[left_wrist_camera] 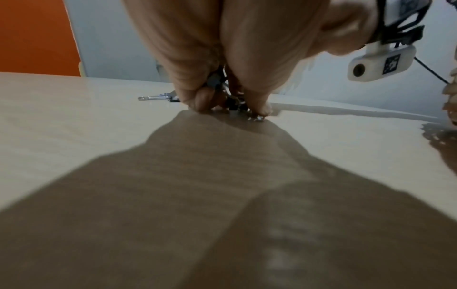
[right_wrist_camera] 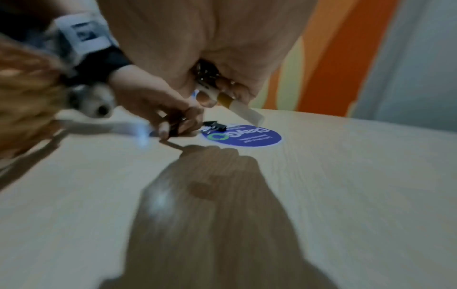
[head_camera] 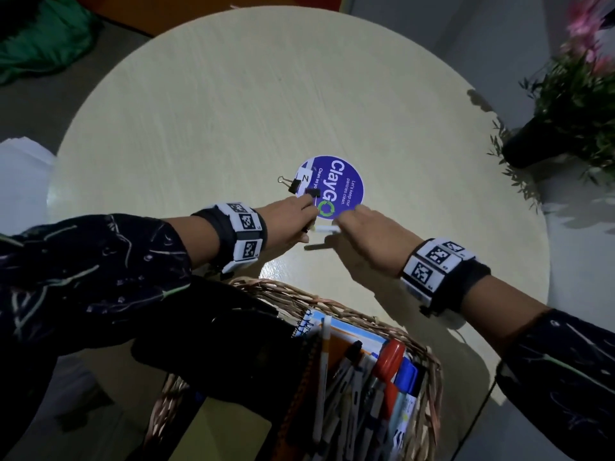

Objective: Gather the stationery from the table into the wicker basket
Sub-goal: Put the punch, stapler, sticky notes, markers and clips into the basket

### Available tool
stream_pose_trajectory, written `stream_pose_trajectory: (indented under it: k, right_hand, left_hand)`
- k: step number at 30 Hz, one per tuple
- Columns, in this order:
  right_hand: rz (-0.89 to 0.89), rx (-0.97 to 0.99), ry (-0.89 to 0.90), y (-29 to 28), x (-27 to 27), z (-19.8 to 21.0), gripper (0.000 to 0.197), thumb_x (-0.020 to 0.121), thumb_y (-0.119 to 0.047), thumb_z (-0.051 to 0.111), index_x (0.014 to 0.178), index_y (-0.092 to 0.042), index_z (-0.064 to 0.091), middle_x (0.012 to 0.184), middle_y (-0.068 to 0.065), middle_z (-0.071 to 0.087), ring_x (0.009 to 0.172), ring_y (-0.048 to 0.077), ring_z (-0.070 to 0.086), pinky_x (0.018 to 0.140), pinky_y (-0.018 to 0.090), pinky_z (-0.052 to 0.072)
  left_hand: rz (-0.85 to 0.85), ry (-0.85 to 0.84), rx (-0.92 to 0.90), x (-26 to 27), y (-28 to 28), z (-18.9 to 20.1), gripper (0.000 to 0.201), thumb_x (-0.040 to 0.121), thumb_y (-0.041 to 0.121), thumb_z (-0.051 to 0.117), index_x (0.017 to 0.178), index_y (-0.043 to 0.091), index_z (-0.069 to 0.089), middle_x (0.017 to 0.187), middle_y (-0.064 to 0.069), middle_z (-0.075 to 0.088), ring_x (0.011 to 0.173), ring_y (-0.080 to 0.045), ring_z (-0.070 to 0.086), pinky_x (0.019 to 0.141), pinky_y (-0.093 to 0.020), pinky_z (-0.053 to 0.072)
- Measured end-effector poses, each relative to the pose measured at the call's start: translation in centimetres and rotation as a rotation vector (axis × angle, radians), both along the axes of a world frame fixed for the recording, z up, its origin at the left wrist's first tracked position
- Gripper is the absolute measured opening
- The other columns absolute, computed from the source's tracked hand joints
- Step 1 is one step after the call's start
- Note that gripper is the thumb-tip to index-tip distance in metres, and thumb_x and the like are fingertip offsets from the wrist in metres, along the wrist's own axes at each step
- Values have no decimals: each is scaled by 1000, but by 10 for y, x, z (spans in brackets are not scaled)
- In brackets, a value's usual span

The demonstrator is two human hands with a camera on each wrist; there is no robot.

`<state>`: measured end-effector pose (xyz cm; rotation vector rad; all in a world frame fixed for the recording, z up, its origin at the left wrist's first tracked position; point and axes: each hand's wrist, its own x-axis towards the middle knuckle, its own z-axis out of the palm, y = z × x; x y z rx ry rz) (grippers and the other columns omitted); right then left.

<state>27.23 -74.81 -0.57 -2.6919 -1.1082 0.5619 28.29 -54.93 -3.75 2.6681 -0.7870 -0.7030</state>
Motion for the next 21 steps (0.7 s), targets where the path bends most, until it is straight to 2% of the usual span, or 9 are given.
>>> stream_pose_trajectory:
  k: [1,3,4,6,9,12,14,17,21]
  right_hand:
    - [-111,80,7,1,8,1,28,89,-29,34,97,-7,50,87,13,53,79,28,46,67,39,40]
    - [-281,168,-3,11,25,-1,26,90,-32,42,99,-8,47,82,9,49,75,25,42,65,33,34]
    - [-337,171,-7,18,34,-5,27,91,-32,47,103,-8,48,81,9,51,75,25,43,65,32,33]
    - [-429,151,15,36,48,-14,32,89,-33,56,110,-11,49,82,7,56,75,26,48,64,30,34]
    - [-582,118,71,57,60,-26,48,81,-50,61,113,-16,50,85,-1,53,78,23,52,65,29,35]
    - [-734,12,74,66,62,-36,78,70,-69,59,122,-13,46,100,7,60,92,28,59,69,33,43]
    - [-774,-38,60,67,62,-41,83,72,-69,58,125,-7,44,112,12,61,102,31,58,75,36,45]
    - [-749,-37,71,65,63,-46,66,75,-61,62,110,-5,52,109,15,62,99,31,58,72,35,41]
    - [-718,-65,70,58,60,-49,63,82,-53,57,123,-6,47,113,18,60,101,33,56,68,33,37]
  left_hand:
    - [9,13,3,-1,0,1,30,99,13,59,126,-1,57,133,-21,53,121,-37,54,100,-40,45]
    - [52,10,-51,-4,4,1,15,98,8,58,112,3,55,114,-18,59,104,-33,57,85,-38,45]
    - [98,10,-93,-5,9,1,9,97,6,58,103,7,51,101,-12,56,91,-28,54,77,-34,42]
    - [222,0,-148,-6,19,2,10,97,9,58,105,9,52,94,0,52,83,-22,49,75,-28,37]
    - [431,-71,-182,2,33,6,17,99,14,51,106,4,64,99,-11,60,90,-29,58,77,-33,42]
    - [661,-93,-231,23,39,10,27,102,16,46,104,-2,66,108,-23,63,101,-36,61,85,-38,47]
    - [739,-76,-242,36,37,11,27,102,18,46,101,-3,63,102,-23,61,100,-37,60,83,-38,45]
    - [733,-67,-215,47,25,12,24,98,27,58,85,7,50,92,-16,60,88,-32,56,80,-42,48]
    - [585,-50,-118,50,9,8,18,97,22,60,91,6,54,107,-22,71,100,-41,64,86,-45,53]
